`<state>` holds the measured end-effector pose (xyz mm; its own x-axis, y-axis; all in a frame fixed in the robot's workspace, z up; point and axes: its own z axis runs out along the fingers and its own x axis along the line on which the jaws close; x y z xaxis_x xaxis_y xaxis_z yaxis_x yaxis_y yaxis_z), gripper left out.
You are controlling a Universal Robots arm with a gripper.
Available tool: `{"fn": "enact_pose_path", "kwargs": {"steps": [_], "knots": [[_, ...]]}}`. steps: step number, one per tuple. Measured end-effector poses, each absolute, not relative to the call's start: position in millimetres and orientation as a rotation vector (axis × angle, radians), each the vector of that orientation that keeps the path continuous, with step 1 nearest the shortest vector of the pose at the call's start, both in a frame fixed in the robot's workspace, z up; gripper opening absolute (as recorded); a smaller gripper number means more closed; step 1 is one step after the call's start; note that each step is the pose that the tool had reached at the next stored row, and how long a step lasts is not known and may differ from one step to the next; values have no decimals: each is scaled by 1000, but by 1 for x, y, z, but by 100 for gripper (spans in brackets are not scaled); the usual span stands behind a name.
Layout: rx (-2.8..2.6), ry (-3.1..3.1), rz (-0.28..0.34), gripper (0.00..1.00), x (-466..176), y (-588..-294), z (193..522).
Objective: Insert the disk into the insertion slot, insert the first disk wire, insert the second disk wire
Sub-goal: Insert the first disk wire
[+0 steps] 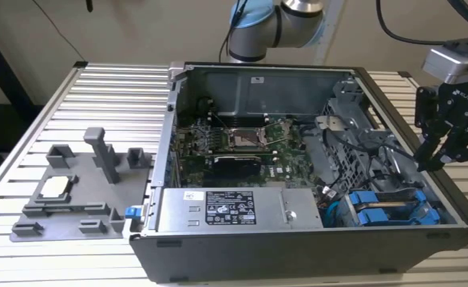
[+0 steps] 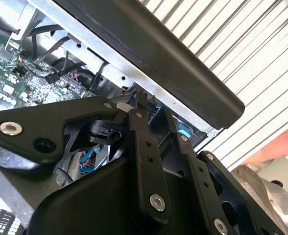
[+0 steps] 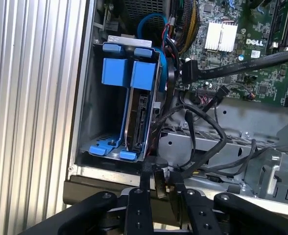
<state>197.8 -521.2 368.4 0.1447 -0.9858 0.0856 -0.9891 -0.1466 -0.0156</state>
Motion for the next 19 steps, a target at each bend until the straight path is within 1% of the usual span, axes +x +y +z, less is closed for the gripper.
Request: {"fn": "enact_pose_path", "kwargs": {"steps": [3, 4, 5, 6, 7, 19], "knots": [[2343, -2023, 116, 30, 198, -521, 368], [2343, -2023, 116, 28, 198, -521, 368], [2343, -2023, 116, 22, 198, -521, 368], [2343, -2023, 116, 22, 198, -521, 368], [2343, -2023, 116, 19, 198, -521, 368], [2343, -2023, 116, 19, 192, -524, 368]]}}
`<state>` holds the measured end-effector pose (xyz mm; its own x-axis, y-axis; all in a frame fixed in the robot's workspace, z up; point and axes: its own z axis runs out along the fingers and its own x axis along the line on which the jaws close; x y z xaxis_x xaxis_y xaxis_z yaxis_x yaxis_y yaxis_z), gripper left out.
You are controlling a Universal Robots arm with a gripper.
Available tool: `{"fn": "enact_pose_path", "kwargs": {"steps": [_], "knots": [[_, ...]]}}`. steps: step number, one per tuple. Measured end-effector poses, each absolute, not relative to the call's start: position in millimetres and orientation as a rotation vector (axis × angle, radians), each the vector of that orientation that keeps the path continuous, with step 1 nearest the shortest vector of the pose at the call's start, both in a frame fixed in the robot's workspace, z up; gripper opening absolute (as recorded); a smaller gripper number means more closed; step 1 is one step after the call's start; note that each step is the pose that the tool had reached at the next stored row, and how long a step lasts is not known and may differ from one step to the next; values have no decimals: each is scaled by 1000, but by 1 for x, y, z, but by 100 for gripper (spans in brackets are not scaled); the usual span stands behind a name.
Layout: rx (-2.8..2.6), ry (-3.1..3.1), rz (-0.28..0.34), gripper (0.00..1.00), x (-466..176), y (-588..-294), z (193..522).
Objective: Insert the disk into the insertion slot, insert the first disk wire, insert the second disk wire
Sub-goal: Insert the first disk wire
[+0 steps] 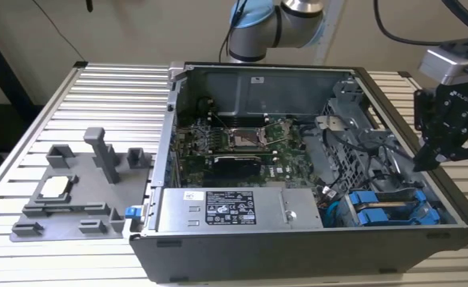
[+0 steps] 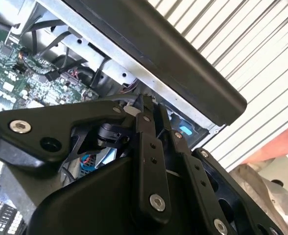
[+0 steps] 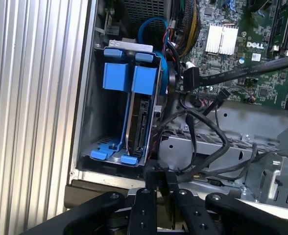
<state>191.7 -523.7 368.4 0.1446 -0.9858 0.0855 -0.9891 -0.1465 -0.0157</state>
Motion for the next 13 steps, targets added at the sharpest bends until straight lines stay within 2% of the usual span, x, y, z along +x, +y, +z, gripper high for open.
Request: {"fn": "enact_pose_path", "kwargs": {"steps": [13], "knots": [[2348, -2028, 117, 19, 173, -539, 368]]}}
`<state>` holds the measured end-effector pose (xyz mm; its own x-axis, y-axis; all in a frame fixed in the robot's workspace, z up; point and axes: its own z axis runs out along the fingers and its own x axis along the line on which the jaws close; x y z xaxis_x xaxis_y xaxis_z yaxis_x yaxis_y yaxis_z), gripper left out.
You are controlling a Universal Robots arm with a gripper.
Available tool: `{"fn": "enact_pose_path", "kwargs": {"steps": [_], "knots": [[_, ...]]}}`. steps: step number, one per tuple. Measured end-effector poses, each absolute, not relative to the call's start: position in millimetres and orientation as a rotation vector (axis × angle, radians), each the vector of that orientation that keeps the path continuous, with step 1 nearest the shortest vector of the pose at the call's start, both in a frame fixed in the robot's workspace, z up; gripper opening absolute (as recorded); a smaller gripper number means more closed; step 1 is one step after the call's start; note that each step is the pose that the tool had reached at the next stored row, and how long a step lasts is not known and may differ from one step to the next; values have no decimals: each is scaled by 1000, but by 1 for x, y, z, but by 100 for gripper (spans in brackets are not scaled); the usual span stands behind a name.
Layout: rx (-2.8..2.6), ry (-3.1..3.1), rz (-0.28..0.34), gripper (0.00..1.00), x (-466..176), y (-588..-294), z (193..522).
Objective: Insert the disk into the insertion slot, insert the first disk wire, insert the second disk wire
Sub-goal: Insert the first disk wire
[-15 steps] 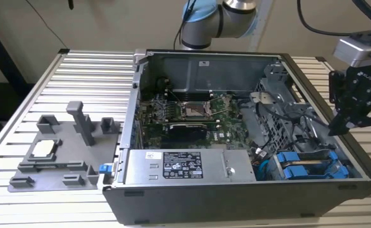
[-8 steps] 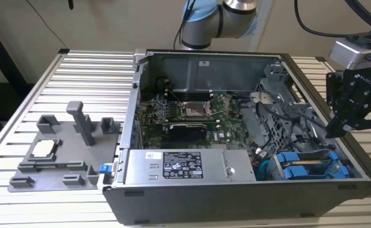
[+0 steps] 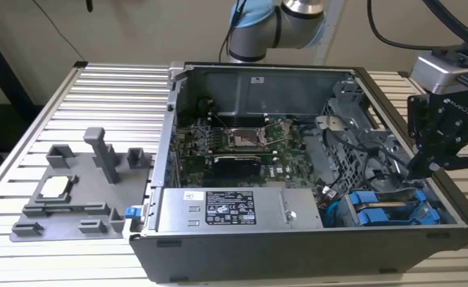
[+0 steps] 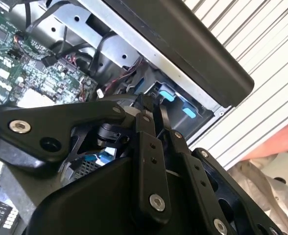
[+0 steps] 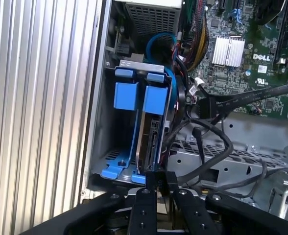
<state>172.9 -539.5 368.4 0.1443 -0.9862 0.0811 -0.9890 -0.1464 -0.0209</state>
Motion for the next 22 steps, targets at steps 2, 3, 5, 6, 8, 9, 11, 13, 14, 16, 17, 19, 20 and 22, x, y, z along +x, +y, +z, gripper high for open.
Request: {"fn": "enact_pose_path", "kwargs": {"steps": [2, 3, 5, 6, 8, 9, 11, 13, 14, 16, 17, 19, 20, 22], "knots": [[2349, -2028, 118, 19, 170, -542, 368], [2349, -2029, 118, 19, 169, -543, 368], [2349, -2029, 119, 19, 166, -546, 368], [2350, -2029, 120, 19, 165, -547, 368], [2350, -2030, 121, 19, 163, -548, 368], [2350, -2030, 121, 19, 162, -549, 368], [2350, -2030, 121, 19, 162, -549, 368], [2350, -2030, 121, 19, 162, -549, 368], [2350, -2030, 121, 19, 161, -549, 368], [2350, -2030, 121, 19, 161, -549, 368], [2350, -2030, 121, 19, 161, -549, 368], [2350, -2030, 121, 19, 161, -549, 368], [2349, -2031, 121, 19, 161, -549, 368], [2344, -2037, 120, 19, 161, -549, 367]]}}
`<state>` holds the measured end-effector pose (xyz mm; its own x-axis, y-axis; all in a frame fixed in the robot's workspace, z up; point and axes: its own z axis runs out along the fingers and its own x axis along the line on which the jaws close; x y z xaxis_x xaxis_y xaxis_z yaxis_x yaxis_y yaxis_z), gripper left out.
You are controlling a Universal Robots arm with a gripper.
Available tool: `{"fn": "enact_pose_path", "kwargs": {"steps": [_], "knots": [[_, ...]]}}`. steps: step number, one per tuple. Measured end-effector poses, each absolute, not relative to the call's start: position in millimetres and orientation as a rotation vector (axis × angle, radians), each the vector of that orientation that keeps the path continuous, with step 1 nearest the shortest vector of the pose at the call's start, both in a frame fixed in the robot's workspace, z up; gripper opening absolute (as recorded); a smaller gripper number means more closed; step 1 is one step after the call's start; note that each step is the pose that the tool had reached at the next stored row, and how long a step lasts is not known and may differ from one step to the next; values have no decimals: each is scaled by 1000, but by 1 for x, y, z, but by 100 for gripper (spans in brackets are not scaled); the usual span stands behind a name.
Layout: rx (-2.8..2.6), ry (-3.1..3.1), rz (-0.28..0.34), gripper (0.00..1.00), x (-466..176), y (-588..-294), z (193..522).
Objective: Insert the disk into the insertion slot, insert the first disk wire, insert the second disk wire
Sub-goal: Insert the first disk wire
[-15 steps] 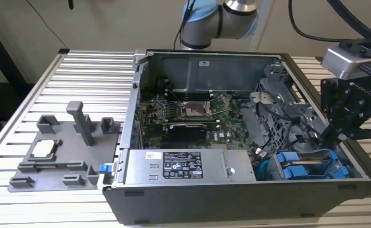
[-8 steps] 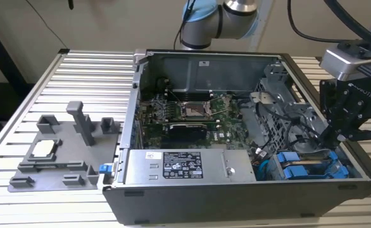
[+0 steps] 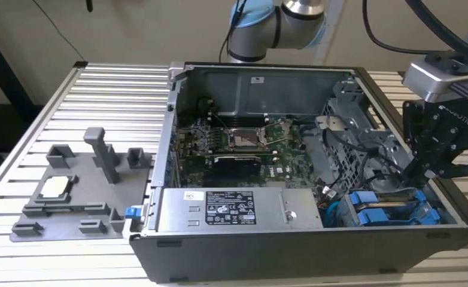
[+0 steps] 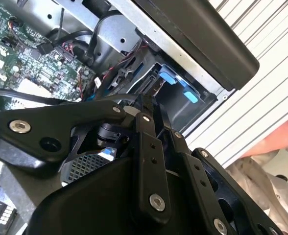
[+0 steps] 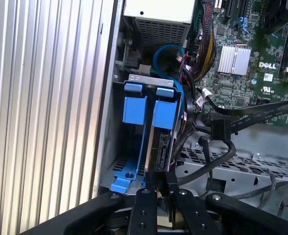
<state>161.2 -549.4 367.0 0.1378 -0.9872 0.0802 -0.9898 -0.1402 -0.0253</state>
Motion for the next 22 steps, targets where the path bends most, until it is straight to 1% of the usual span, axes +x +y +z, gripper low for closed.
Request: {"fn": "enact_pose_path", "kwargs": {"steps": [6, 14, 22], "knots": [[2339, -2074, 93, 19, 161, -551, 364], [2314, -2126, 71, 19, 161, -553, 362], [2326, -2151, 79, 19, 161, -556, 359]]}}
